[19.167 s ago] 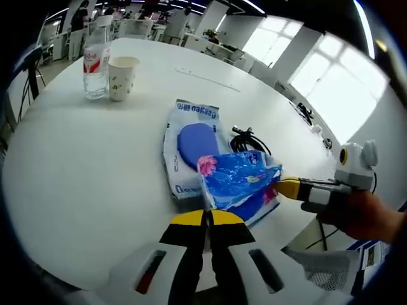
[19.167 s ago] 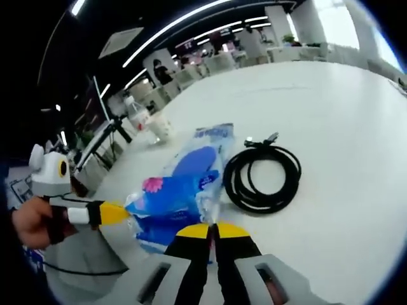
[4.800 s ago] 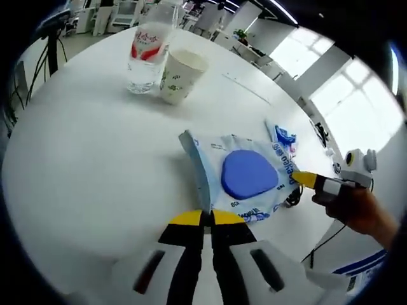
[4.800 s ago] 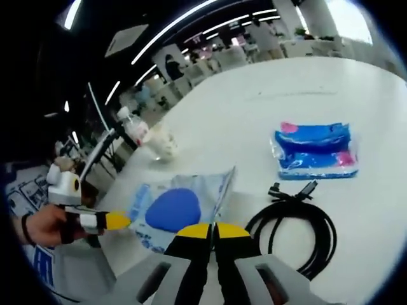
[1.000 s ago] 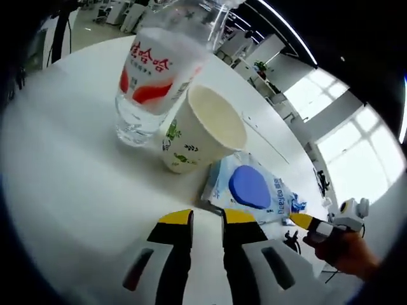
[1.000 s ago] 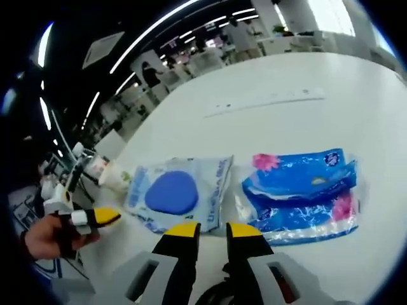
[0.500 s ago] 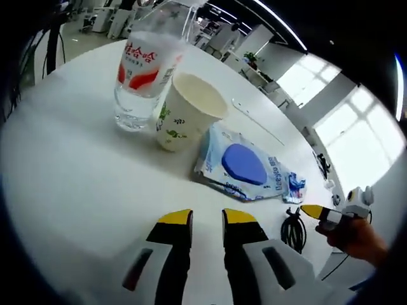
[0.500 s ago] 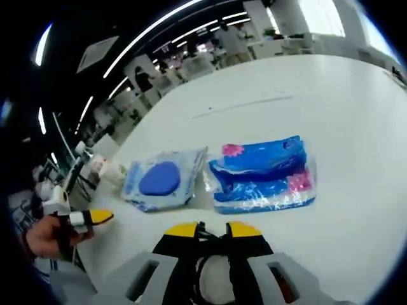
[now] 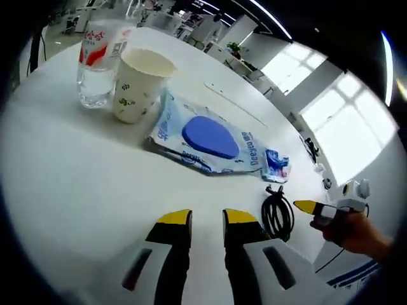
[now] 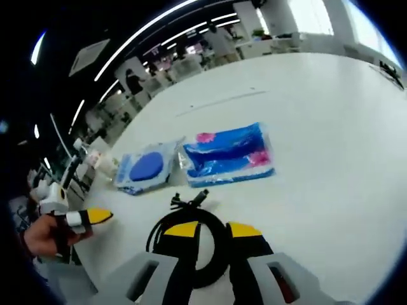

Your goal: Arrange the tabletop items into an orderly group along one side of the table until the central work area is clear of visible clutter.

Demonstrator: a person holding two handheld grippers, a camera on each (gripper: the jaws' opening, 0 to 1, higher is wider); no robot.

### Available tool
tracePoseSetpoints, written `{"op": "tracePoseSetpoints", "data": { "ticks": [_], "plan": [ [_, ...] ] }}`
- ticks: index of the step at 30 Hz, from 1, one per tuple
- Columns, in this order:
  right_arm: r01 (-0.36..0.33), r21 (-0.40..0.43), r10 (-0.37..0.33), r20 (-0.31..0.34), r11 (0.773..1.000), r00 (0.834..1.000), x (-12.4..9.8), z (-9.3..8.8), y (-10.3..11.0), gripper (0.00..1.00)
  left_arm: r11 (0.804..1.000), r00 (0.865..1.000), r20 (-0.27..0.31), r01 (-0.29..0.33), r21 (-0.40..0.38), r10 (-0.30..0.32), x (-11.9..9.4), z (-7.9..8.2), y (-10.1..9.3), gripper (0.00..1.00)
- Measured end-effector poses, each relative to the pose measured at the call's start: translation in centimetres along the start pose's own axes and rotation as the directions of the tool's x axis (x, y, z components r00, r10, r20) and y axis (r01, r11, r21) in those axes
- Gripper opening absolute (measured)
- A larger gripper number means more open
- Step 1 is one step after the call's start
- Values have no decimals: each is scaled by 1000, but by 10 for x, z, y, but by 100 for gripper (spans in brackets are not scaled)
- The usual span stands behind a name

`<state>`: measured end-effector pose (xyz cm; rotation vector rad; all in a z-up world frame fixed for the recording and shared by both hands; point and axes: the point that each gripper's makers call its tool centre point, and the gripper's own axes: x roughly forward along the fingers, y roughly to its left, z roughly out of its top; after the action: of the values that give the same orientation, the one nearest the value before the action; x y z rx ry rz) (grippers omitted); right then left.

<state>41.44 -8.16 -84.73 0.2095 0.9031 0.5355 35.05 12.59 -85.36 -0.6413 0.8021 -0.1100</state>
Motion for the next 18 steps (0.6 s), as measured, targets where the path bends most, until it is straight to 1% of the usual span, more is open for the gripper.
{"op": "tracePoseSetpoints", "data": {
  "ticks": [1,2,5,7,9,11,13,15,18],
  "plan": [
    [2,4,-2,-1,1000,1000,-1,-2,-1,14,1000,1000,-7,7,3,-7,2,-3,-4,16],
    [3,4,-3,-2,1000,1000,6,-2,-9,14,1000,1000,-11,12,4,-12,4,-6,-7,16],
    [3,10,-3,-3,1000,1000,14,-4,-21,14,999,999,-33,35,16,-34,13,-13,-19,16],
    [7,17,-7,-4,1000,1000,10,-6,-21,14,999,998,-43,46,22,-45,19,-16,-24,16],
    [10,20,-9,-5,1000,1000,-11,-12,-5,14,998,997,-54,63,26,-62,26,-20,-32,16],
    [11,25,-11,-9,1000,1000,4,-11,-21,14,996,995,-61,80,27,-78,33,-23,-40,16],
    [11,29,-10,-11,1000,1000,-3,-14,-15,14,995,993,-69,96,27,-94,38,-26,-48,17],
    [12,33,-11,-12,999,1000,4,-13,-22,13,994,991,-79,109,26,-107,44,-30,-56,17],
    [8,38,-7,-15,999,1000,-5,-17,-13,13,991,987,-103,126,38,-121,52,-38,-66,17]
  ]
}}
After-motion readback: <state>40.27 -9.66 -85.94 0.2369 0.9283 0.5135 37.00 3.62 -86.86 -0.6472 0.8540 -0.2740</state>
